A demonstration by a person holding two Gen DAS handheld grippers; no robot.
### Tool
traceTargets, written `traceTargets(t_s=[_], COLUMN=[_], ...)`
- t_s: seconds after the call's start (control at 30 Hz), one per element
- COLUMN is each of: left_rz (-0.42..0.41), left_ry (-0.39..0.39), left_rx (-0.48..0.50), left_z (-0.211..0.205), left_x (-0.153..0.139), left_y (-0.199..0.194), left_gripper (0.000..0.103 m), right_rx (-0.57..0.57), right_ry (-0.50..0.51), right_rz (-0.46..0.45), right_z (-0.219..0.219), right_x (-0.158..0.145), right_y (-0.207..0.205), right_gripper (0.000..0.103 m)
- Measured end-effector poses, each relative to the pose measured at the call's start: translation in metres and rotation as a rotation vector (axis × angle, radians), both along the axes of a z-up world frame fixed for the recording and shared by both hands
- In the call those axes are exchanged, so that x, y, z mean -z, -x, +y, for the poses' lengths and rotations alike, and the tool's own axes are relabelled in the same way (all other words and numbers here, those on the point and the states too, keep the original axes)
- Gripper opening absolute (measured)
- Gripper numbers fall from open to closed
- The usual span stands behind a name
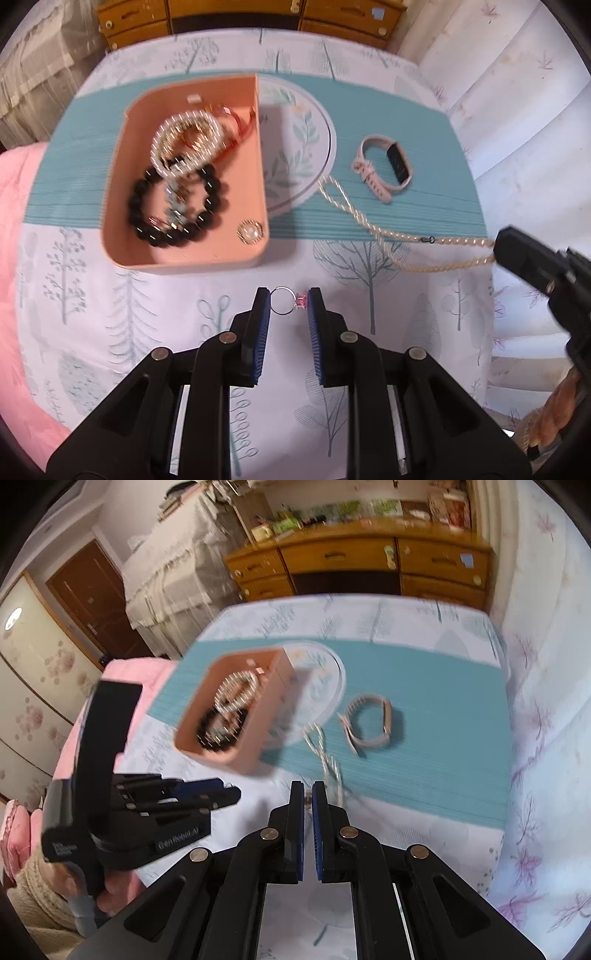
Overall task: Organize jewelry
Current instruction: 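Lift the ring with the left tool while the right tool regrips the pearl necklace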
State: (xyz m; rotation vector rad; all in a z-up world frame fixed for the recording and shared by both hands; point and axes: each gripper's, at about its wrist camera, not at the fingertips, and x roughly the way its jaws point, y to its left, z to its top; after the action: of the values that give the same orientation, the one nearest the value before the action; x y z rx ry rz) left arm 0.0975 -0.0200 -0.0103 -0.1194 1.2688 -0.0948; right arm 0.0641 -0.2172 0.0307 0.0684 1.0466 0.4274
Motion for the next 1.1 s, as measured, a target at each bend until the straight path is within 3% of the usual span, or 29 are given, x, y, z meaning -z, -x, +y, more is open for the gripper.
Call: traceTargets(t_s=[0.3, 0.47, 0.57, 0.67, 0.9, 1.1], left_rz=[-0.096, -0.117, -0.113, -0.102, -0.073, -0.047], left_ry=[-0.042, -0.067, -0.058, -0.043, -0.015, 0.008], left_rx=[-0.025, -0.067, -0.080, -0.091, -0.094, -0.084], left_z=[0.032, 0.060, 0.075, 0.085, 0.099, 0.101], left_x=[-0.047, -0.057, -0.056, -0.049, -0.030, -0.014], left_y=[-0.001, -0.009, -0.011, -0.014, -0.018, -0.018], left_gripper=[0.018, 0.018, 0.018, 0.018, 0.018, 0.018], right_rx=[-0.027, -0.032, -0.044, -0.044, -0.027, 0.048], right_ry=[-0.006, -0.009, 0.014, 0.064, 0.219, 0.227], right_rz=[-0.134, -0.213, -0.209, -0.154, 0.088, 0.245], right_z=[0.035, 0.060, 0.075, 0.085, 0.086, 0.053], right_x=[-0.078, -0.123, -0.128, -0.109, -0.003, 0.067], right_y=[-0.012, -0.025, -0.033, -0.039, -0.049, -0.052], right_gripper=[0.004, 0.004, 0.004, 0.004, 0.006, 0.006])
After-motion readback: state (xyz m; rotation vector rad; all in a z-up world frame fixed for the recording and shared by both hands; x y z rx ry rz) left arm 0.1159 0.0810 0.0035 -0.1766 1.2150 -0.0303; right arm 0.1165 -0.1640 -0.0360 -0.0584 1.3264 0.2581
